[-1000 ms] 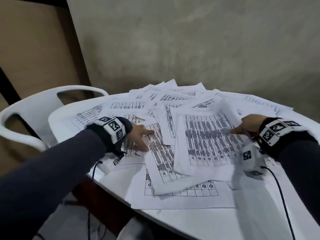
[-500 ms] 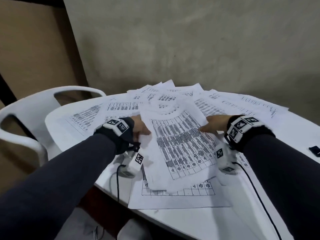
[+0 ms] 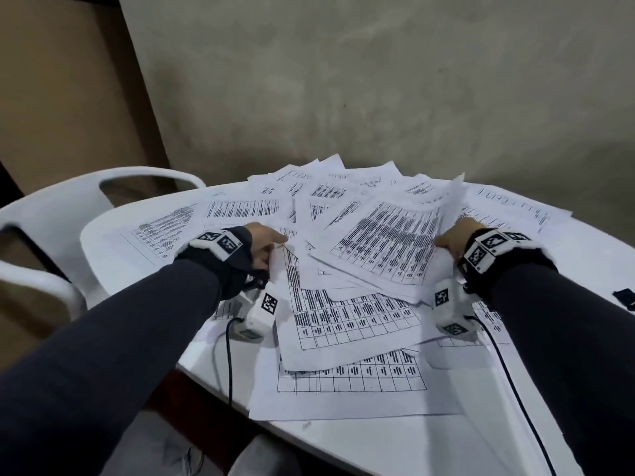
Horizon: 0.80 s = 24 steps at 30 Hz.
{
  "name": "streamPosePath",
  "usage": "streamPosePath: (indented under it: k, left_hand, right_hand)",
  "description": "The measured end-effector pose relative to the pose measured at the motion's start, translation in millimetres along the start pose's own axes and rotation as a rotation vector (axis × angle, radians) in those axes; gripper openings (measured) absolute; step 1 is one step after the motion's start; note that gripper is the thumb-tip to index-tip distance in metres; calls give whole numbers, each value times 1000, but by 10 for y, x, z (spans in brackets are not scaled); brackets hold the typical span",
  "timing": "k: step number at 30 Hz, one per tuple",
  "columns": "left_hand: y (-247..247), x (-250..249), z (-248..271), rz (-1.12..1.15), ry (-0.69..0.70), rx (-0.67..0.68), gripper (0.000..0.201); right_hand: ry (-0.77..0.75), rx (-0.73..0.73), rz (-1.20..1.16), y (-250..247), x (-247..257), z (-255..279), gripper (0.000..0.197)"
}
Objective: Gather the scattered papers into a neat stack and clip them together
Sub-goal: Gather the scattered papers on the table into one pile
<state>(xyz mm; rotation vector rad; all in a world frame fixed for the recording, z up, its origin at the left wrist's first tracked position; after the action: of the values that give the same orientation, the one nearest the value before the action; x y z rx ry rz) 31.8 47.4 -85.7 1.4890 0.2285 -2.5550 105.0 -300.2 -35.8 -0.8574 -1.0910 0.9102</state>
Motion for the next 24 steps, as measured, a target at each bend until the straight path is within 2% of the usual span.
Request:
streamPosePath:
  k: [2,4,7,11,13,14,17,20,21,22,24]
  left_hand:
    - [17,-3,-16,-6,8,17,21]
    - [18,-6,-26,-12,11,26,40]
    - [-1,-58,-47,-47,21,10,66]
    - [-92,-219,40,-546,101,-139,65]
    - [-115,-238,18,-676,107,-146,61]
    - [-138,-231,-11,-695,108,-143,61]
    - [-197,-179,12,-670,96,-120,59]
    - [-201,-20,-237,-540,74,27,92]
    - [-202,19,-354,-507,68,70,95]
    - [-163,16,-335,-489,68,98,92]
    - [-38,-74,-91,-453,88,115,70]
  right_hand:
    - [-82,62,219,116,156,41,21]
    - [-190,106,412,224,359,131,25]
    - [-324,162,473,308,568,240,30]
    - [-369,332,207,455,644,349,13]
    - [-375,262,89,370,663,347,10]
    - [-352,186,58,282,631,311,11]
    - [-170,-6,130,73,318,204,48]
    - [-217,70,533,240,211,221,56]
    - [-253,98,640,321,206,214,60]
    - [-285,128,696,366,222,233,63]
    - [-361,187,672,427,307,242,68]
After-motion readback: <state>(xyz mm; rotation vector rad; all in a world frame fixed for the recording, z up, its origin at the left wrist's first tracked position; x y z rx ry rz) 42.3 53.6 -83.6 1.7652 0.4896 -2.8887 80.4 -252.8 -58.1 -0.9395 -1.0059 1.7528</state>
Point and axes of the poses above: each hand's wrist, its own z-axis away from the middle knuckle, its own y-axis out of the palm, x = y × z, the point moved 9 cm from there along -z, towards the middle knuckle, and after that the axes turned 8 degrees about z, right-handed, at the moved point
